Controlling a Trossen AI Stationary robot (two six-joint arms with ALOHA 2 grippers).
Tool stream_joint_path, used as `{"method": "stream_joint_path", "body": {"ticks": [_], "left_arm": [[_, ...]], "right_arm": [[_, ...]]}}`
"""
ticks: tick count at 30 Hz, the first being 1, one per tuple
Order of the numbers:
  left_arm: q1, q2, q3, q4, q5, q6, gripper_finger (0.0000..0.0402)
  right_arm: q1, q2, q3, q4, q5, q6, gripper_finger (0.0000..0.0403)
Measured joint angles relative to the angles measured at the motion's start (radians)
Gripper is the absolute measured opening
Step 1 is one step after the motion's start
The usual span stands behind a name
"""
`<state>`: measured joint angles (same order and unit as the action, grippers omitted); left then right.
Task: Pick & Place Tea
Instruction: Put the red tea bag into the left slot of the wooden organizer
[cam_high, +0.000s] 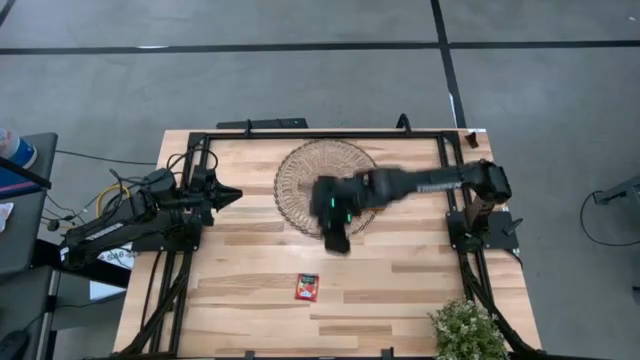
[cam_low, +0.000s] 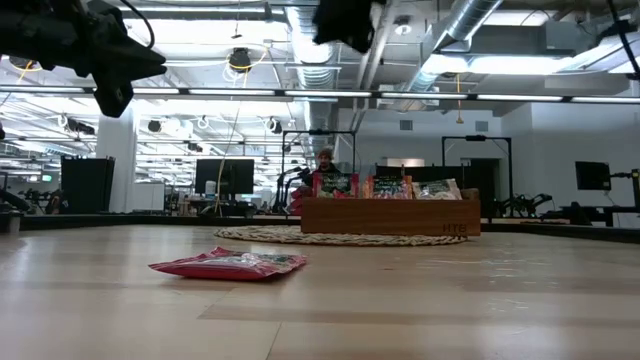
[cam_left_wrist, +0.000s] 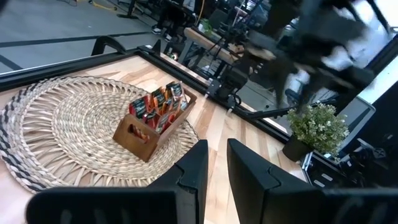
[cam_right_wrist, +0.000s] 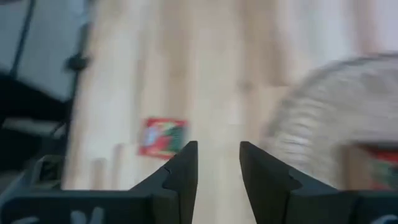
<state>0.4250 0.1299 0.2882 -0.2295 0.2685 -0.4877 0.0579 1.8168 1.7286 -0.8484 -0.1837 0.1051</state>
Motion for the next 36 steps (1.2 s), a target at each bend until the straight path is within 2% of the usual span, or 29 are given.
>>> {"method": "stream_joint_path", "body": {"ticks": [6, 12, 17, 23, 26, 29, 36], "left_arm": [[0.000, 0.000, 0.000, 0.000, 0.033, 0.003, 0.0050], [0.000, 0.000, 0.000, -0.009, 0.035, 0.000, 0.0050], [0.000, 0.000, 0.000, -0.019, 0.081, -0.023, 0.0050], [0.000, 0.000, 0.000, -0.035, 0.095, -0.025, 0.0050], [0.000, 0.000, 0.000, -0.038, 0.095, -0.025, 0.0050], [0.000, 0.000, 0.000, -0.039, 0.095, -0.025, 0.0050], [0.000, 0.000, 0.000, -0.047, 0.096, -0.019, 0.0050]], "right_arm": [[0.178, 0.024, 0.000, 0.056, 0.068, 0.020, 0.0111], [0.238, 0.138, 0.001, 0.217, 0.036, 0.099, 0.0111], [0.230, 0.284, 0.072, 0.137, -0.018, 0.123, 0.0111], [0.205, 0.435, 0.224, 0.056, -0.024, 0.068, 0.0111], [0.186, 0.491, 0.267, -0.003, -0.050, 0.124, 0.0111], [0.162, 0.501, 0.275, -0.049, -0.103, 0.167, 0.0111], [0.131, 0.512, 0.277, -0.020, -0.158, 0.187, 0.0111]]}}
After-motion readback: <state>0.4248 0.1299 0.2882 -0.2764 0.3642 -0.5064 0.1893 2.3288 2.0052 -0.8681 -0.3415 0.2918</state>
